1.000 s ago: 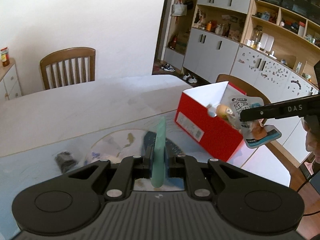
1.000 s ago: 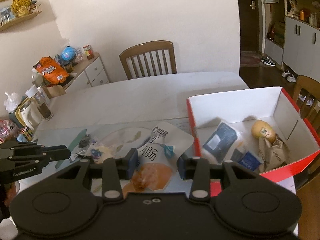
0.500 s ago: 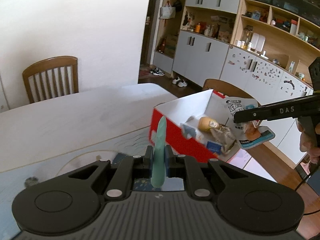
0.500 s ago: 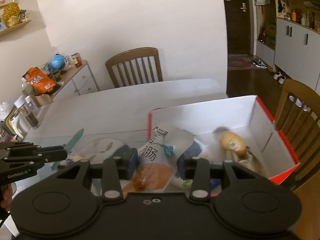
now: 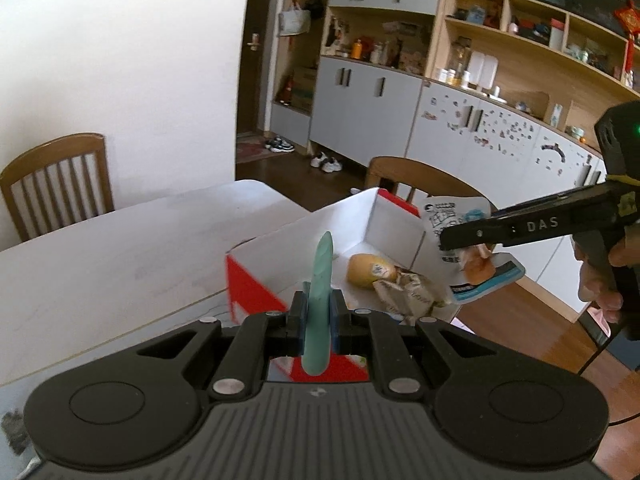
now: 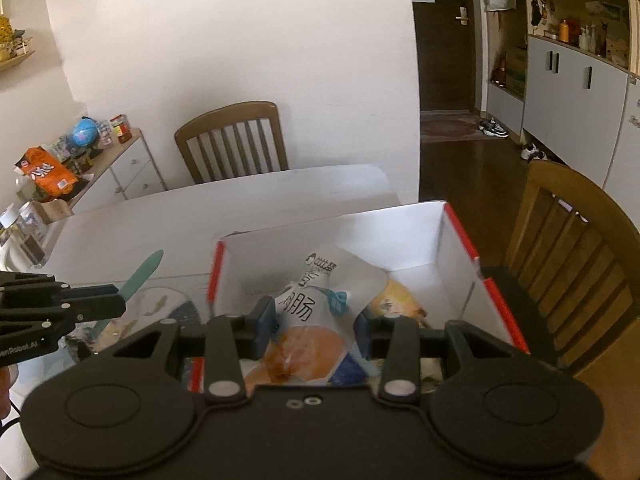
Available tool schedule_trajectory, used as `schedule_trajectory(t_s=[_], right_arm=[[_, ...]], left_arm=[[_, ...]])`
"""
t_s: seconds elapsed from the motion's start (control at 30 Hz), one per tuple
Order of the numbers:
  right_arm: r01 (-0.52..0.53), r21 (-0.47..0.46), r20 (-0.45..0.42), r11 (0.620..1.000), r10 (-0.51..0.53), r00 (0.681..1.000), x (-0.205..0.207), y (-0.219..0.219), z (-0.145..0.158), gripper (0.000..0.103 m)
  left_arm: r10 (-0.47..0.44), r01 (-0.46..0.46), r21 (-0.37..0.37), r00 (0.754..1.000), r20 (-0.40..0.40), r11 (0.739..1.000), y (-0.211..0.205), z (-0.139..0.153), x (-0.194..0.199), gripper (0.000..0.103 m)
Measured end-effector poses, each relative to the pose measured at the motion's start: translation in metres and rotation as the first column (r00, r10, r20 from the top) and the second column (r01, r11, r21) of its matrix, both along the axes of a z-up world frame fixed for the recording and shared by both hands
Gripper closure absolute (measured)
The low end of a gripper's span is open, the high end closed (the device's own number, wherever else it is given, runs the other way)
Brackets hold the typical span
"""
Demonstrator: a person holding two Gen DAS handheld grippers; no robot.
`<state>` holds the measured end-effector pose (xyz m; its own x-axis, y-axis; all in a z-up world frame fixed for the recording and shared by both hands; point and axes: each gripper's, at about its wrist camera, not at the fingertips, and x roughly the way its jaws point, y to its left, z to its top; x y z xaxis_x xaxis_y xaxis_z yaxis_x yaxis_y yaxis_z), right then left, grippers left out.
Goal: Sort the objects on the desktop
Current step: 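Carry the mint-green stick with the left tool while the right tool carries the sausage pouch to the shoebox, then lower the stick into the shoebox and open the left tool while the right tool releases the pouch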
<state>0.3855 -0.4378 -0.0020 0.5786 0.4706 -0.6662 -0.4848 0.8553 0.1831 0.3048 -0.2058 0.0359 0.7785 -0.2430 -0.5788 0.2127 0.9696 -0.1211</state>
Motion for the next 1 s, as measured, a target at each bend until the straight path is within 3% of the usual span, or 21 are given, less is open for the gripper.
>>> schedule_trajectory(t_s=[0.6,1.0], right_arm=[[-0.003,-0.081,0.0,0.997,0.003,1.0,0.066,-0.012,-0.025,0.063],[-0.012,-0.098,-0.038,0.995,0.009,0.999,0.101,-0.001,-0.048,0.063]], left_arm=[[-0.128,0.138,0.094,0.987,-0.102,0.986,-0.074,-0.037,0.062,0.093],[-0.151,0.179,0.136,0.97,-0.192,0.974,-0.094,-0.065,0.084,0.093]])
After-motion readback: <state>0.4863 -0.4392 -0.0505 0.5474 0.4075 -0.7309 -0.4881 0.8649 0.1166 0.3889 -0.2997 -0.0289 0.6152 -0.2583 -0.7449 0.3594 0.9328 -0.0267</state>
